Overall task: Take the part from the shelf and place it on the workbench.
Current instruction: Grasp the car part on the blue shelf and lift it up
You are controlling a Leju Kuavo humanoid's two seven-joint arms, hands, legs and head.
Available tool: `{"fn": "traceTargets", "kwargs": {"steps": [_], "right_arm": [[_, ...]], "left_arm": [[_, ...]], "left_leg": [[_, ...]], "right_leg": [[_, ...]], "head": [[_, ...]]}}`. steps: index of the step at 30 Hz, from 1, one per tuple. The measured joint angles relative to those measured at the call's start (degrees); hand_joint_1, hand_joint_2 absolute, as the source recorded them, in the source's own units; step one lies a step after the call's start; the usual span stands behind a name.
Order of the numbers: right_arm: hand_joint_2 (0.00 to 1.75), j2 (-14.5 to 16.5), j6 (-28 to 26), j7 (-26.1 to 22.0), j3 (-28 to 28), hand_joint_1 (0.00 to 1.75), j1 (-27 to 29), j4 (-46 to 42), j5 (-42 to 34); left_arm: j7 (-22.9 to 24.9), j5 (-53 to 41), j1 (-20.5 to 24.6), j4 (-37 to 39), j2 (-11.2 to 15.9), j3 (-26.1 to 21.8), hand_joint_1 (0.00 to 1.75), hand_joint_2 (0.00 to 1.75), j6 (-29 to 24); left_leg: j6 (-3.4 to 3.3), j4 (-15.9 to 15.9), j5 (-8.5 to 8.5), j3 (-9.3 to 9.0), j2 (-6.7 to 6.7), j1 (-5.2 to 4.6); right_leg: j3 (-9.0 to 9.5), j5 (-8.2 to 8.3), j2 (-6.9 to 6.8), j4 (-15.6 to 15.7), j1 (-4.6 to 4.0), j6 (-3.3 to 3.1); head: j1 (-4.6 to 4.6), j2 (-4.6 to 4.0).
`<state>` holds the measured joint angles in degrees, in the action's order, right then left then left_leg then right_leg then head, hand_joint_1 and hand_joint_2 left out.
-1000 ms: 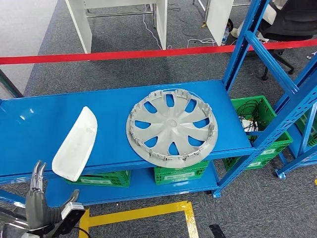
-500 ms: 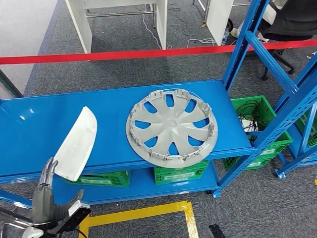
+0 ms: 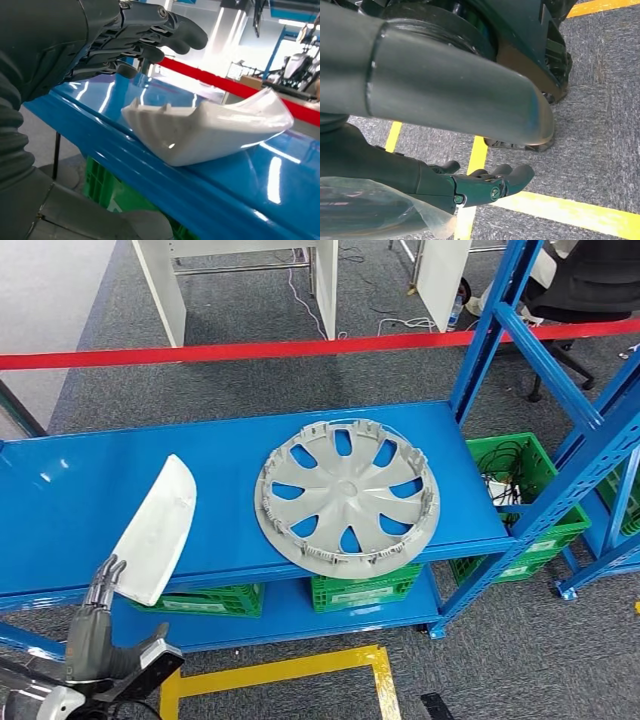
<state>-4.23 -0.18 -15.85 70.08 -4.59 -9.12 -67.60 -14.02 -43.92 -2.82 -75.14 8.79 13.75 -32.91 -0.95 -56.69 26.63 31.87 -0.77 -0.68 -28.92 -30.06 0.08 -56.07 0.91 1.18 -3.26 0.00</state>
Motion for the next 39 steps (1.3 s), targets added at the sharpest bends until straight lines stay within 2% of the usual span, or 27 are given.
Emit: {"fn": "traceTargets", "kwargs": {"steps": [23, 31, 39], "right_arm": [[0.00, -0.43, 0.09, 0.37, 0.48, 0.00, 0.00, 0.03, 0.52], [0.00, -0.43, 0.15, 1.25, 0.99, 0.00, -0.05, 0.03, 1.38], [0.00, -0.43, 0.31, 1.58, 1.85, 0.00, -0.24, 0.03, 1.98]], "left_arm": [[2.25, -7.30, 4.02, 4.20, 2.03, 0.40, 0.00, 1.75, 3.05], [4.20, -14.31, 6.77, 6.03, 2.61, 2.60, 0.00, 1.75, 3.19], [5.07, -16.74, 9.46, 7.95, 2.93, 5.37, 0.00, 1.75, 4.17]], "left_leg": [[0.00, -0.01, 0.00, 0.02, 0.00, 0.00], [0.00, -0.02, 0.00, 0.02, 0.00, 0.00], [0.00, -0.05, -0.01, 0.03, 0.00, 0.00]], "right_leg": [[-0.01, 0.00, 0.00, -0.01, 0.00, 0.00], [0.00, 0.00, 0.00, -0.01, 0.00, 0.00], [0.01, 0.01, 0.01, -0.03, 0.00, 0.00]], "head": [[0.00, 0.00], [0.00, 0.00], [0.00, 0.00]]}}
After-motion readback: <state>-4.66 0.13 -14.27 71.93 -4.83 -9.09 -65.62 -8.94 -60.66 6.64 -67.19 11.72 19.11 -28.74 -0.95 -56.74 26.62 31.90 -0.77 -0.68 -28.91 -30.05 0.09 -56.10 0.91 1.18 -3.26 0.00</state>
